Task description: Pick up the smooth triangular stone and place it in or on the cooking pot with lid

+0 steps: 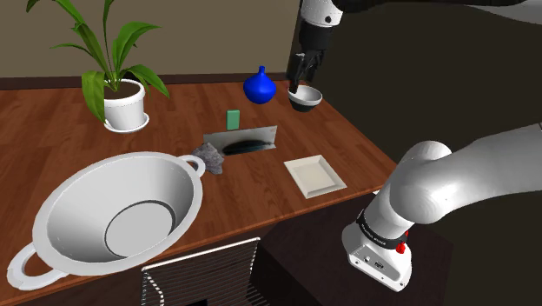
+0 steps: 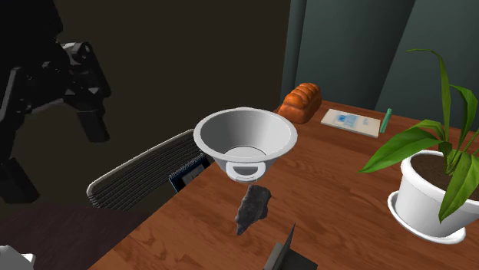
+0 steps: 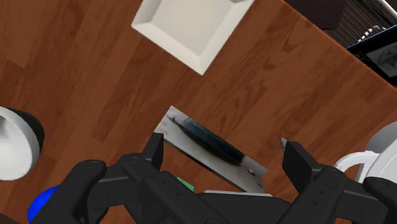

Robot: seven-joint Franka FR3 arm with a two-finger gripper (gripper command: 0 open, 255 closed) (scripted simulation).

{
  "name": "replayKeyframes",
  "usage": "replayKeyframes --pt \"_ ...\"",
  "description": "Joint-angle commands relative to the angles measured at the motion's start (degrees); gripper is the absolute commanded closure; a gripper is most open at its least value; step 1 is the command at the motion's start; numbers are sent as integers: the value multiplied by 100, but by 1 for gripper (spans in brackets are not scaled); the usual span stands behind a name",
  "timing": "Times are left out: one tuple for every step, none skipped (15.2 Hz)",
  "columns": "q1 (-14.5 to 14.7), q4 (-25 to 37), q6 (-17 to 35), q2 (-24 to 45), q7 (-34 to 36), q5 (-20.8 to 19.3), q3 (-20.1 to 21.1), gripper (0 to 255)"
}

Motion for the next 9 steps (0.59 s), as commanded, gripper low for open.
replayKeyframes --pt "104 -60 339 255 -80 30 63 0" --pt "151 -67 505 407 -121 40 93 0" --pt "197 -69 669 563 -163 48 123 0" --pt "242 -65 829 721 -204 55 155 0" --pt "287 -55 987 883 -244 61 187 0" --pt "330 -39 1142 1047 -284 65 220 0" --pt "372 -17 1294 1215 -323 67 254 0" --pt "413 10 1442 1384 -361 67 290 0" --pt "453 42 1587 1555 -398 64 326 0"
